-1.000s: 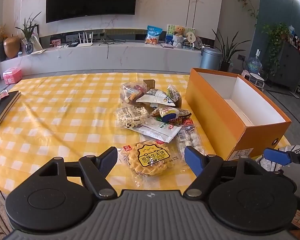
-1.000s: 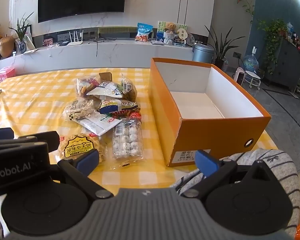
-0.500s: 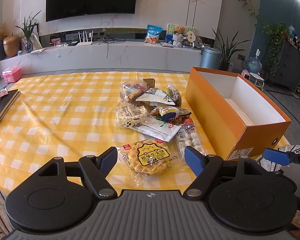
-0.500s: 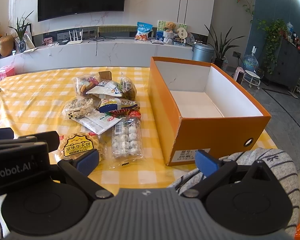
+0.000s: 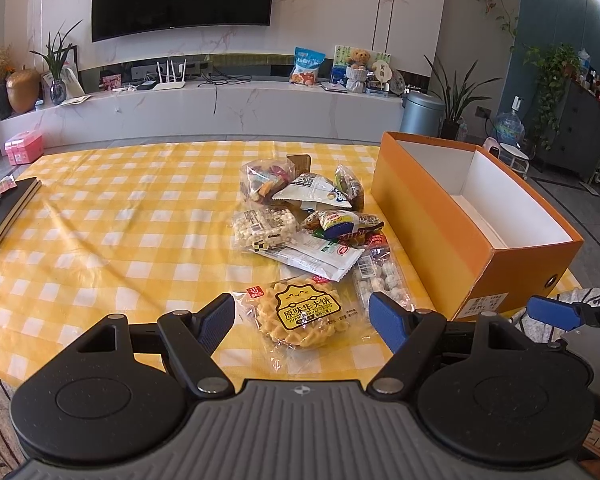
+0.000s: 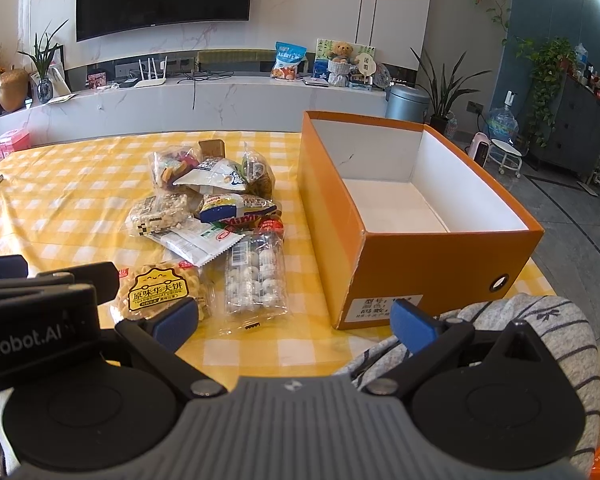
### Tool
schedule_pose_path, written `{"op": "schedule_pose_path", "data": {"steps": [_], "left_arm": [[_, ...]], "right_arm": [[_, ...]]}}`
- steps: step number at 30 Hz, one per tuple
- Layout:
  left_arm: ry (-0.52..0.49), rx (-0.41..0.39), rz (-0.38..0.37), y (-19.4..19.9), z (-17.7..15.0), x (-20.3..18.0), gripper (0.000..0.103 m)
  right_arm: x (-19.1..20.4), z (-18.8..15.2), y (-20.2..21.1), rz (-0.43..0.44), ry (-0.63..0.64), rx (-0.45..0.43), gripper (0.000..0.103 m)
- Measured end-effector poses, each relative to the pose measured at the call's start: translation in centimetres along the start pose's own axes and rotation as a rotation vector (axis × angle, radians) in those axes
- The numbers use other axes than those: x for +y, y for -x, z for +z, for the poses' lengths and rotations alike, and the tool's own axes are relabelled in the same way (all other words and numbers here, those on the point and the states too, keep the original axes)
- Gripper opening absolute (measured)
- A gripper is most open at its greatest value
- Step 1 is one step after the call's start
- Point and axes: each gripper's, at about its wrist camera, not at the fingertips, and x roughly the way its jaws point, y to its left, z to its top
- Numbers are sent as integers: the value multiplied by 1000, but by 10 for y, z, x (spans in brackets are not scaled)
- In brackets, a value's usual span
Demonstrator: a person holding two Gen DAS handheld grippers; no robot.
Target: Organize snacks
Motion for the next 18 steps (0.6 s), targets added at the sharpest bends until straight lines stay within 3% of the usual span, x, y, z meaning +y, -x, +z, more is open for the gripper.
{"op": "schedule_pose_path", "data": {"steps": [18], "left_arm": [[6,10,-3,-4,-5,4,90]], "right_arm": [[3,-1,-3,-2,11,16,100]]}}
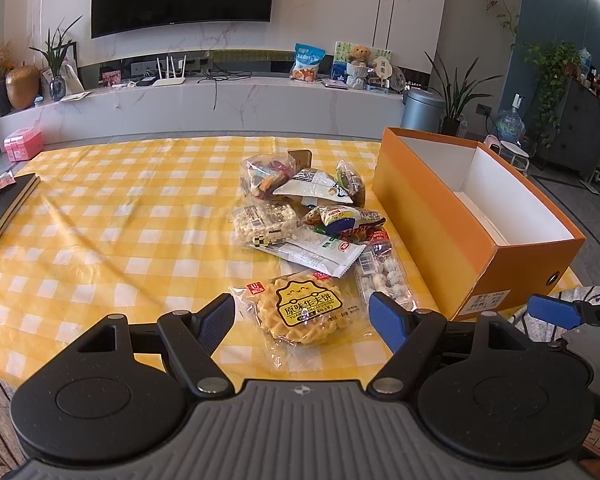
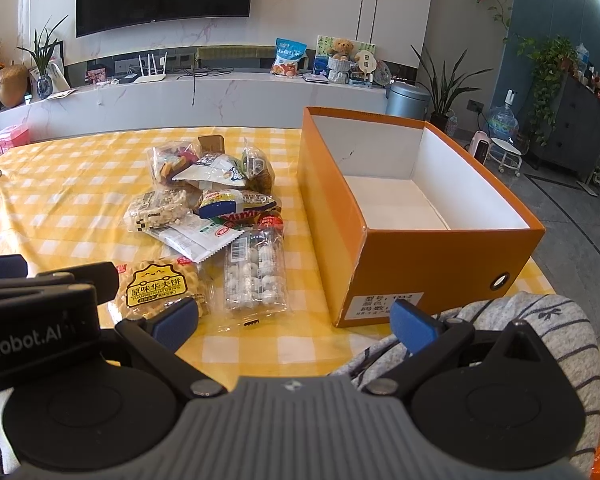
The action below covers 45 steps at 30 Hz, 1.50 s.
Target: Organize snacks
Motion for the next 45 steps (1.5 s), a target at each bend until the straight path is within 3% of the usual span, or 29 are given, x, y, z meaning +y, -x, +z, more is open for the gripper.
{"op": "schedule_pose_path", "data": {"steps": [26,31,38,42,45], "left_arm": [[15,-8,-13,1,2,9,90],[30,-82,-37,12,5,21,90],[77,-127,-30,8,10,48,90],[111,-109,-9,-4,12,67,90],[165,-92,4,-13,12,86,90]], "right_arm": [[9,4,0,-14,29,2,100],[14,8,7,17,19,-50,100],[28,14,10,46,35,-158,100],[31,15,5,86,56,-208,100],[33,17,-6,119,58,-197,100]]}}
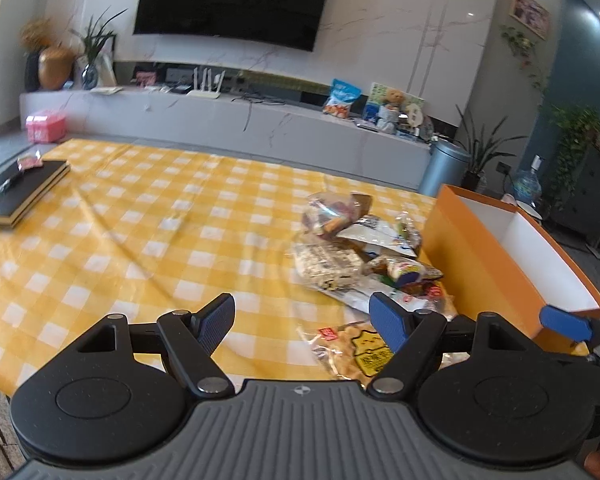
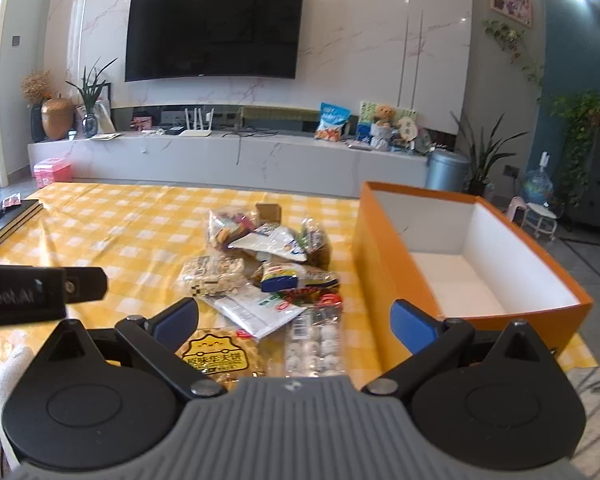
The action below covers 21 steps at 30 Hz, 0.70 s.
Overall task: Organize snacks
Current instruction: 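Move the right tool to the clear candy-ball bag and close on it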
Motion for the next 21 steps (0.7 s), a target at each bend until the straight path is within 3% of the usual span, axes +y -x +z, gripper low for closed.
{"op": "schedule_pose_path", "data": {"steps": [8,15,21], "left_arm": [[68,89,45,-29,-8,28,90],[58,126,38,-39,-14,28,90],[57,147,33,-45,-16,27,90]], "right_arm": [[6,-8,-35,37,5,72,100],[-6,-17,-76,66,-118,242,93],[-16,-18,-98,-37,-188,295,93]]}}
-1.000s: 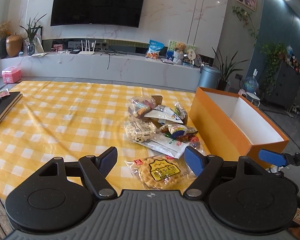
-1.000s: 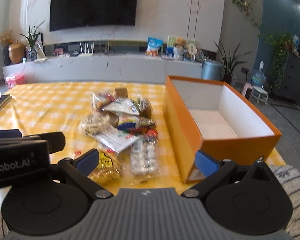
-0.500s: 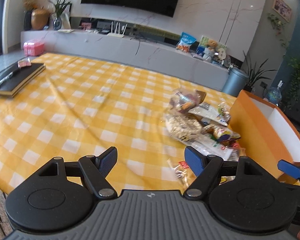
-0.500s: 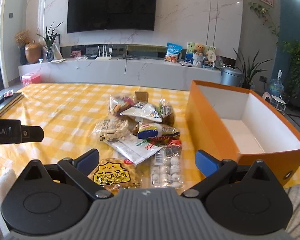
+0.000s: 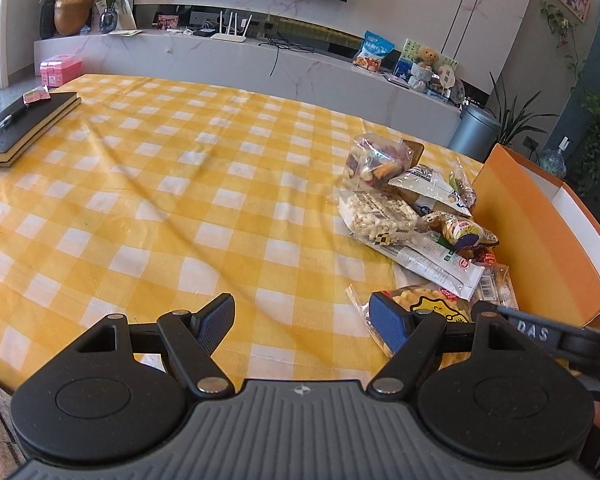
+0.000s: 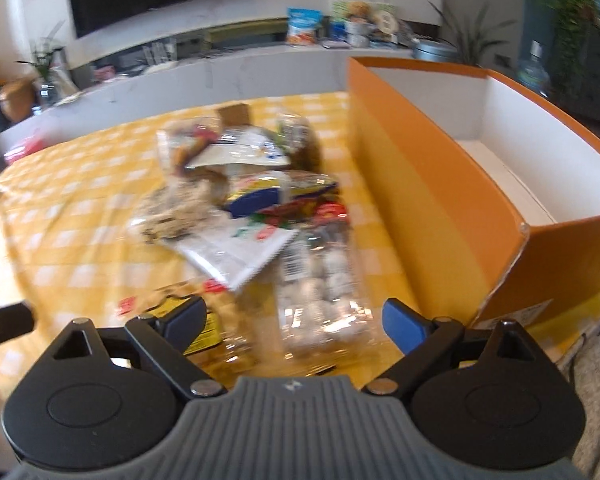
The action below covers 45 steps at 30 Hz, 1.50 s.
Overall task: Organize snacks
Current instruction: 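Move the right tool to the clear candy-ball bag and close on it, then grasp the yellow waffle-cake bag with the left tool while the right tool holds the candy bag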
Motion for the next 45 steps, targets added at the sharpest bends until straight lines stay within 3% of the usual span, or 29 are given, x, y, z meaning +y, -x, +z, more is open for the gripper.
{"op": "schedule_pose_path", "data": {"steps": [7,11,14,17,18,19,29,32,34,36,38,39,45], "left_arm": [[-10,6,9,-3,-1,-5,90],[-42,-16,15,1,-2,-12,90],[-54,-19,22,1,-2,-17,90],[-66,-18,25,2,-2,-21,90],[-73,-21,31,2,-2,-23,90],[-79,-25,40,4,-2,-25,90],[-100,-77,27,22,0,-35,90],[-113,-91,17,25,0,-39,90],[-126,-96,16,27,0,-43,90],[-139,-103,8,30,0,-48,90],[-153,-115,2,34,-1,-52,90],[-159,-123,2,36,-1,-54,90],[-192,-148,9,46,0,-67,90]], "right_arm": [[-3,19,-29,-118,-29,63,93],[-3,19,-43,-121,-26,117,93],[-4,14,-49,-145,-7,125,85],[-10,11,-47,-114,-31,129,75],[-10,11,-45,-110,-23,124,65],[-11,10,-43,-101,-21,110,62],[-13,-6,-25,-31,20,117,62],[-12,-3,-29,-36,22,125,65],[-7,-1,-35,-55,51,134,77],[-8,2,-39,-59,39,138,78],[-10,4,-40,-68,22,129,69],[-12,3,-38,-75,14,117,59],[-27,0,-25,-39,-65,114,57]]}}
